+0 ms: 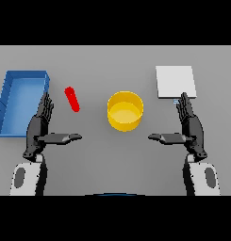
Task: Pick up the red beaker and tilt it to pour out 1 green nut into yellow bowl. Pick up the yellow bowl and place it on the metallic measuring scale.
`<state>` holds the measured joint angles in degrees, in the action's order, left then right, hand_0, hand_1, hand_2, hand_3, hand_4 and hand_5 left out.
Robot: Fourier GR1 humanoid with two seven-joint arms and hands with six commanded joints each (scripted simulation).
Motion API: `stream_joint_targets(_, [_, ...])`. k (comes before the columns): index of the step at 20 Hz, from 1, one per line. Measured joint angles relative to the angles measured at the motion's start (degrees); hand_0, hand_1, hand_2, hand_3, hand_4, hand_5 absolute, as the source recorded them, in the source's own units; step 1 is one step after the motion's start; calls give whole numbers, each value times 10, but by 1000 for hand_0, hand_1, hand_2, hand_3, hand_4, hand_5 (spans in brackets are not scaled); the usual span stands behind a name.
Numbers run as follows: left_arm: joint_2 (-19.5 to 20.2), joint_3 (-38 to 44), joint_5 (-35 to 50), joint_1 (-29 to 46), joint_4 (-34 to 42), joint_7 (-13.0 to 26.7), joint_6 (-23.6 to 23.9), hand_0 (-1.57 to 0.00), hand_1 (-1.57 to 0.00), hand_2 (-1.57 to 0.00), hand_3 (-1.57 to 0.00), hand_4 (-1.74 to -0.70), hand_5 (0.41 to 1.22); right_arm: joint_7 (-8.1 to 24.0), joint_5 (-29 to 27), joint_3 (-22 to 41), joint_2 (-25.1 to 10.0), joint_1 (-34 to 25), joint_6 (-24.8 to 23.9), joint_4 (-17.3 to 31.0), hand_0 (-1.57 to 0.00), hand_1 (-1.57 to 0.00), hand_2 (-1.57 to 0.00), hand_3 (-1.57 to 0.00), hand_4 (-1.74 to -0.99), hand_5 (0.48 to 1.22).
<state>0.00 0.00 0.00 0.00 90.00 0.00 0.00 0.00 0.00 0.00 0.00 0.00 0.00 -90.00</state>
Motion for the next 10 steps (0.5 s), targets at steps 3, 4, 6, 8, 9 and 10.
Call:
stream_joint_targets(3, [6, 4, 5, 5, 3, -3, -4, 1, 1, 1, 1, -1151, 599, -1, -1, -1, -1, 1, 0, -1, 1, 1, 1, 1, -1167, 599])
stream_joint_targets(4, [9, 6, 8, 7, 4, -4, -6, 1, 1, 1, 1, -1151, 599, -1, -1, -1, -2, 2, 1, -1, 1, 1, 1, 1, -1167, 599])
stream_joint_targets(6, [16, 10, 13, 11, 6, -9, -12, 1, 1, 1, 1, -1151, 599, -8, -3, -2, -2, 9, 2, -2, 1, 1, 1, 1, -1167, 599])
stream_joint_targets(8, [44, -12, -15, 42, 48, -22, -26, 1, 1, 1, 1, -1158, 599, -70, 109, 42, -32, 45, -33, -33, 1, 1, 1, 1, -1162, 594])
stream_joint_targets(9, [50, -23, -27, 53, 63, -12, -28, 1, 1, 1, 1, -1161, 599, -65, 139, 57, -32, 50, -43, -42, 1, 1, 1, 1, -1160, 591])
stream_joint_targets(10, [49, -33, -32, 68, 80, -8, -30, 1, 1, 1, 1, -1163, 599, -54, 156, 62, -35, 50, -51, -49, 1, 1, 1, 1, -1159, 590])
